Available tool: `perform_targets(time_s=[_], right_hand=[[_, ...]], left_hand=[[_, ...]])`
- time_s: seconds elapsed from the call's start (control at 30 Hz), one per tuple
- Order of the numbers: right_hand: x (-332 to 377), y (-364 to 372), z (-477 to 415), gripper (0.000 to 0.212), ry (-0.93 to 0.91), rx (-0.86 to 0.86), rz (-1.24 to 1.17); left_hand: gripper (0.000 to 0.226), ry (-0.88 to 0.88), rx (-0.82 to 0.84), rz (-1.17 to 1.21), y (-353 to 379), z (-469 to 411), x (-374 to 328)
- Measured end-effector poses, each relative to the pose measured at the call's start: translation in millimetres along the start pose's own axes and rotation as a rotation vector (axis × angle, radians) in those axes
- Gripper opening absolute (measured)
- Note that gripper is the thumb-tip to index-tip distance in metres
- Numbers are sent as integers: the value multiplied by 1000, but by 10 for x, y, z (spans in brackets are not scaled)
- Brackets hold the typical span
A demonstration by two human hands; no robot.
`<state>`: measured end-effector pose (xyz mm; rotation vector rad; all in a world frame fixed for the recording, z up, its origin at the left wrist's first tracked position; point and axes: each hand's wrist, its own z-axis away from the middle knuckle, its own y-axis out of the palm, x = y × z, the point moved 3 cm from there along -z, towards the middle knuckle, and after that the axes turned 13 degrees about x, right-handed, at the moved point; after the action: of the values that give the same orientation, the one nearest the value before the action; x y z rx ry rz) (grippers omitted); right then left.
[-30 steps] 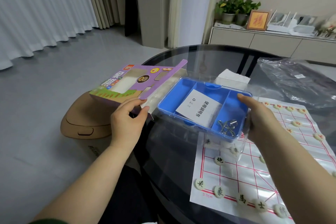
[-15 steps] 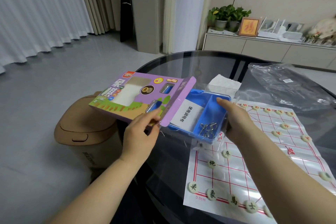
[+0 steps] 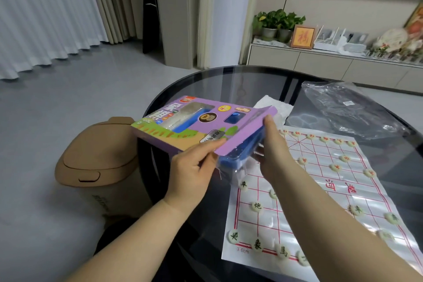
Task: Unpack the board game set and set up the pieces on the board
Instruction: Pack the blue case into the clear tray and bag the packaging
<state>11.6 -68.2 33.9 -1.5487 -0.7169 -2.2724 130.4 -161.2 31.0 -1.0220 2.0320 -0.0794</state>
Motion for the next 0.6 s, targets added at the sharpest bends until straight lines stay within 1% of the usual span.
perform_targets(time_s=[0.03,0.07,0.17,0.23,0.3,0.37,0.43,0.5,0.57,0.6], right_hand=[[8,-22,0,55,7,-7,17],[12,-50,-2,56,8,-6,15],[56,-64,23,43,-8,74,-36],[139,-49,41,41,-58,120,-53],[263,-14,62,44,-131,117,9],[416,64,107,46,-209,108,75],[574,159,156,36,-295,112,96],[736,245,190,24,-383,90,115],[906,317,195,6,-470,50,141],[980,349,189,6,-509,28,141]], left_hand=[[30,-18,-19,24,-43,-15,28],[29,-51,-36,59,-95,-28,58],[32,-189,-97,151,-225,-81,92],[27,-217,-130,165,-307,-155,43],[18,-225,-140,197,-406,-280,-39],[21,-217,-157,233,-519,-422,-131],[29,-237,-203,316,-631,-569,-219],[30,-276,-259,467,-740,-727,-296],[29,-325,-281,610,-833,-899,-353],[28,-346,-271,665,-874,-979,-369]])
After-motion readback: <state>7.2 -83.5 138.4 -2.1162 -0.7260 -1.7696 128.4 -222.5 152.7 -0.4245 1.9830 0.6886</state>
